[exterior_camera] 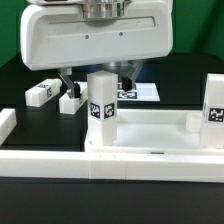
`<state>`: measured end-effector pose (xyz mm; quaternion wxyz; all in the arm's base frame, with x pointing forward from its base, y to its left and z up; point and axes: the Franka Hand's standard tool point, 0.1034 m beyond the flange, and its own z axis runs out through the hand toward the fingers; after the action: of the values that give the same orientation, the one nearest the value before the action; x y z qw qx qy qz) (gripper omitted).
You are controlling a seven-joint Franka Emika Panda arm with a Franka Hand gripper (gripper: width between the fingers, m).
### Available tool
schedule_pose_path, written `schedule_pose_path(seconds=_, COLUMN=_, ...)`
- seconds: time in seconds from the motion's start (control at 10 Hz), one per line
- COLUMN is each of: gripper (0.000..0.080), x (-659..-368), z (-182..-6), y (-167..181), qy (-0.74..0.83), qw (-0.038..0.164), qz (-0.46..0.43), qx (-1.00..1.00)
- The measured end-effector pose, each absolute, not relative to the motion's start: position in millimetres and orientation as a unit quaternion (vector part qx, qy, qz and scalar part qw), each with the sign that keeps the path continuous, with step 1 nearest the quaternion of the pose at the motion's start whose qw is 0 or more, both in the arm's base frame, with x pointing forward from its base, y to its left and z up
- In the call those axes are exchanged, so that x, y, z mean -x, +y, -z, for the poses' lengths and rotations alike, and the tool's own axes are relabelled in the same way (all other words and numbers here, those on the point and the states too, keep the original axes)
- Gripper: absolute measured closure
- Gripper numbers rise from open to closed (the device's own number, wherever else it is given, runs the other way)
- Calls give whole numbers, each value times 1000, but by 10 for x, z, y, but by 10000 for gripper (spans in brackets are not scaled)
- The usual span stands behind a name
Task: Assemble desk
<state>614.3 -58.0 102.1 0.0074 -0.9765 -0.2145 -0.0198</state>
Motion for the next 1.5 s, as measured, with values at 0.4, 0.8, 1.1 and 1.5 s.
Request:
schedule_pose_path(seconds=0.4, gripper=151, x=-6154, z=-1033, y=-602, qy=-290, qw=-3, qz=20, qx=957)
schedule_pose_path(seconds=0.8, gripper=511, x=-6152, z=-1031, y=-606, qy=-279, qw=-2, qz=20, qx=960)
schedule_pose_path(seconds=1.1, gripper=511, x=-6152, z=-1029, y=-602, qy=-191, qw=1, qz=21, qx=981)
schedule_pose_path(seconds=1.5, gripper=511, x=-6149, z=-1025, y=-581, qy=45, qw=16, qz=21, qx=999)
